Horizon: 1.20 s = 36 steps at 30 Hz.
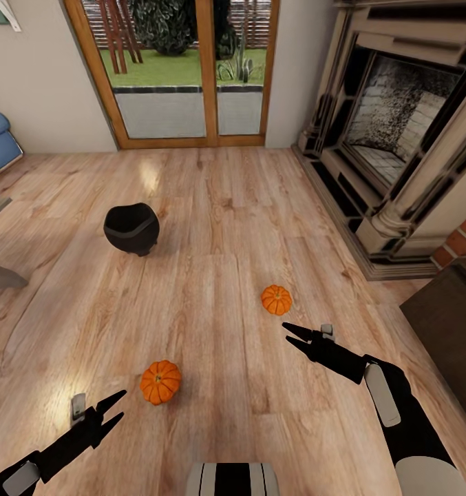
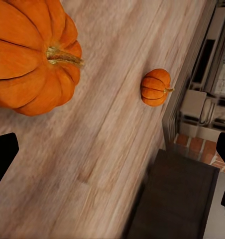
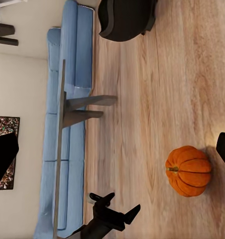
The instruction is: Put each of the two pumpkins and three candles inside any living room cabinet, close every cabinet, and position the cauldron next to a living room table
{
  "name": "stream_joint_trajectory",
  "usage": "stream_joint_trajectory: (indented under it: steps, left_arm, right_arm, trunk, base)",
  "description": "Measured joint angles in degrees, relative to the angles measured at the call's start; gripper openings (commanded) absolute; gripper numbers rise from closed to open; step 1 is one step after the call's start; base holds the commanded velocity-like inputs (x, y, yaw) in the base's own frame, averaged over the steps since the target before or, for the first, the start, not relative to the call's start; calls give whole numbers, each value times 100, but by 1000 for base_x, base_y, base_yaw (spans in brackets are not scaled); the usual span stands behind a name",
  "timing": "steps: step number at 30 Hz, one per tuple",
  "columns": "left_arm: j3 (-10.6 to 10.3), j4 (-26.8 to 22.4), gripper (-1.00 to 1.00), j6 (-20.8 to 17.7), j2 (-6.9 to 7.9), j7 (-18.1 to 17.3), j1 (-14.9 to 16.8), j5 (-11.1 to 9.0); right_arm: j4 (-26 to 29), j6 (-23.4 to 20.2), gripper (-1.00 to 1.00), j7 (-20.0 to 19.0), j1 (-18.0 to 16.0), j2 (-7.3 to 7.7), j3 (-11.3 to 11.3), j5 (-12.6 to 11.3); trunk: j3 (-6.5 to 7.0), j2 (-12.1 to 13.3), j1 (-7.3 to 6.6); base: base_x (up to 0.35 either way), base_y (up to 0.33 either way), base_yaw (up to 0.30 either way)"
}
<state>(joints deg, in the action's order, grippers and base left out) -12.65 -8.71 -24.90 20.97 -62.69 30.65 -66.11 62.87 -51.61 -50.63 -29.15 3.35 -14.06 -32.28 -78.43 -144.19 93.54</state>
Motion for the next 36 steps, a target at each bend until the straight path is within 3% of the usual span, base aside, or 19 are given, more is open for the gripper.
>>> stream_joint_trajectory:
  steps: [12,15,19,36]
  left_arm:
    - [-2,-1,100,-8,0,-60,0,1]
    - [-6,0,100,0,0,-62,0,2]
    - [-5,-5,100,10,0,-66,0,8]
    - [-21,-9,100,14,0,-232,0,9]
  right_arm:
    - [15,2,100,-61,0,1,-55,-6]
    - [95,-30,100,-165,2,-2,-315,-6]
    - [546,-64,100,-203,202,-24,-455,-7]
    - [779,-70,100,-211,334,-51,-478,-8]
  trunk:
    - [-243,-15,29]
    - [-310,-19,36]
    - [-398,-24,47]
    - [-775,-47,90]
  base:
    - [0,0,0]
    - [0,0,0]
    - [0,0,0]
    - [0,0,0]
